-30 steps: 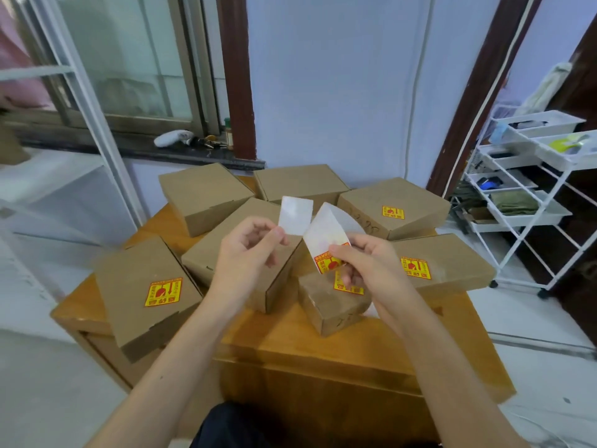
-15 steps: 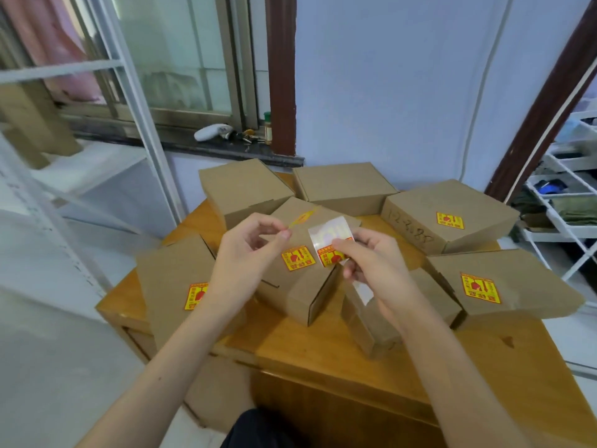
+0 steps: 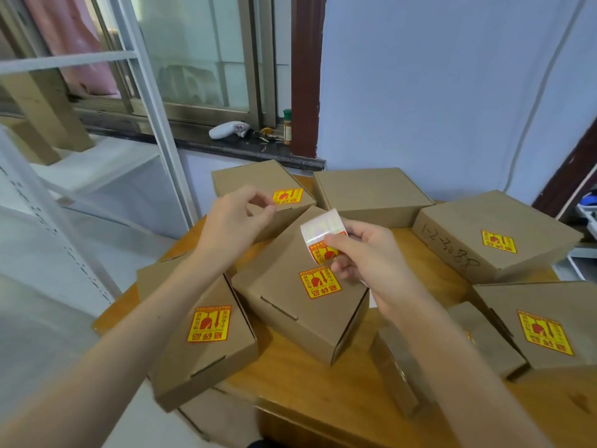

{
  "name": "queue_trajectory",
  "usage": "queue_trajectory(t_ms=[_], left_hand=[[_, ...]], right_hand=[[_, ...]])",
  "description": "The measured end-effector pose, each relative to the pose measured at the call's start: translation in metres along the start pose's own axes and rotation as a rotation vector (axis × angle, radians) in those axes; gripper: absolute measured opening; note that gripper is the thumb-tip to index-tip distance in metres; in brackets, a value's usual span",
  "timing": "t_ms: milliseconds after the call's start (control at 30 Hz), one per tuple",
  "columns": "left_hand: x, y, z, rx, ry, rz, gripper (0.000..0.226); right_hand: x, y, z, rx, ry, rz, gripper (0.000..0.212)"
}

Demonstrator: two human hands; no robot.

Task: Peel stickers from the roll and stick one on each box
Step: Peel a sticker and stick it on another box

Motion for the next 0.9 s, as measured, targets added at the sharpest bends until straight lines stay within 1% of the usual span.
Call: queue_trajectory(t_ms=[133, 300, 433, 567, 767, 900], left_hand=[[0.036, -0.022, -0.026, 0.128, 0.016, -0.047, 0.007], [0.063, -0.052, -0.054, 0.316, 0.051, -0.069, 0.009], [0.071, -0.067, -0.065, 0.423, 0.067, -0.065, 0.01], [0.074, -0.071, -0.065, 0.425, 0.053, -0.074, 0.009], [0.076, -0.075, -0.069, 0.368, 0.022, -0.07, 0.009], [0.075, -0.081, -0.079, 0.316, 0.015, -0.132, 0.016]], right_hand=[[0.015, 0.0, -0.004, -0.02, 0.002, 0.0, 0.022], [0.027, 0.005, 0.003, -0.043, -0.015, -0.003, 0.028], [0.028, 0.007, 0.006, -0.035, -0.027, -0.027, 0.023], [0.03, 0.008, 0.009, -0.036, -0.039, -0.031, 0.026], [0.03, 0.01, 0.01, -0.024, -0.033, -0.022, 0.025], [0.03, 0.011, 0.009, -0.017, -0.029, -0.029, 0.023]])
Point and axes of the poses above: each hand's wrist, its own x-axis towards the middle knuckle, its own y-axis out of the back of the hand, z = x × y, the point moved 2 cm from there along x, towards the middle knuckle, and after that the axes turned 13 degrees about x, right-handed, at the moved point
